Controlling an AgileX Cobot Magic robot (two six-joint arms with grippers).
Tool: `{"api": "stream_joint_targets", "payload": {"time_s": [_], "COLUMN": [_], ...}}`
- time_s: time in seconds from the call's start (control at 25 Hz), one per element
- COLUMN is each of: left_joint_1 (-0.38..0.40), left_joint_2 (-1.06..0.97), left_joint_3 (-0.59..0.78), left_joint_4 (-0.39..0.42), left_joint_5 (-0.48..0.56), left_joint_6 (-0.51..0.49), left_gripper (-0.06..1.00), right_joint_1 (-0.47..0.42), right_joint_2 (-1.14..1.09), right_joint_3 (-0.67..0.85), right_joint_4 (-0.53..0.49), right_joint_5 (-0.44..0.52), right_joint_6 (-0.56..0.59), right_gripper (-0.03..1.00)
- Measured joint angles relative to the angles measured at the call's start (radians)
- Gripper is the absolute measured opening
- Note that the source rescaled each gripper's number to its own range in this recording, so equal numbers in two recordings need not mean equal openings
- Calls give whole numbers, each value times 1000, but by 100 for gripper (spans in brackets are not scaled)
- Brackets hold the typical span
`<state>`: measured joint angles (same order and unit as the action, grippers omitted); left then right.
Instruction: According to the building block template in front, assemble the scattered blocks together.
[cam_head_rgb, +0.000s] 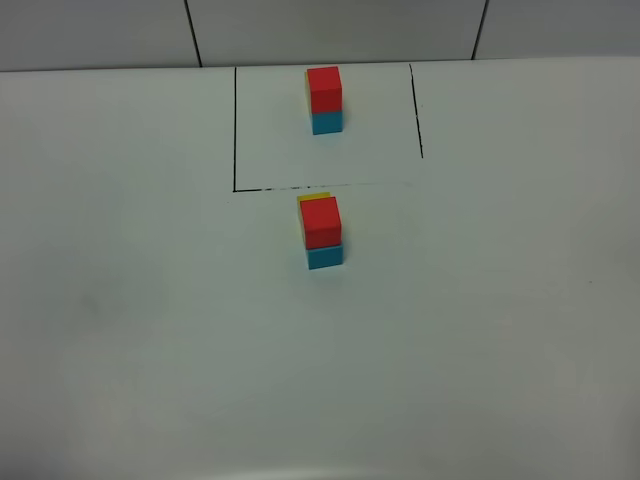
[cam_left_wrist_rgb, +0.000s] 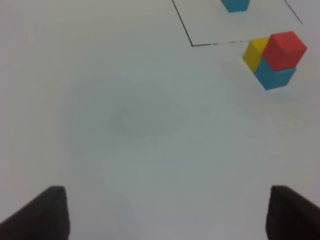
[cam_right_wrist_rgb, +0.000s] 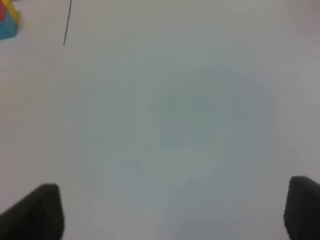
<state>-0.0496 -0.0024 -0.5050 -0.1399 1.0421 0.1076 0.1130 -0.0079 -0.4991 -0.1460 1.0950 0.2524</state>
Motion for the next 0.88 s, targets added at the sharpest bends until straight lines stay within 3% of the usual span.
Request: {"api": "stream_joint_targets", "payload": {"time_s": [0.24,0.44,0.88], "left_joint_1": [0,0,0], "left_joint_2": [0,0,0], "left_joint_3": [0,0,0], "left_joint_4": [0,0,0], "left_joint_5": [0,0,0], "left_joint_6": [0,0,0], "left_gripper": [76,76,76], "right_joint_1": [-5,-5,-5], "right_joint_2": [0,0,0], "right_joint_3": [0,0,0], "right_joint_4": [26,70,73], "right_joint_5": [-5,-11,-11], "right_joint_6": [-93,-163,-170], "right_gripper": [64,63,63]}}
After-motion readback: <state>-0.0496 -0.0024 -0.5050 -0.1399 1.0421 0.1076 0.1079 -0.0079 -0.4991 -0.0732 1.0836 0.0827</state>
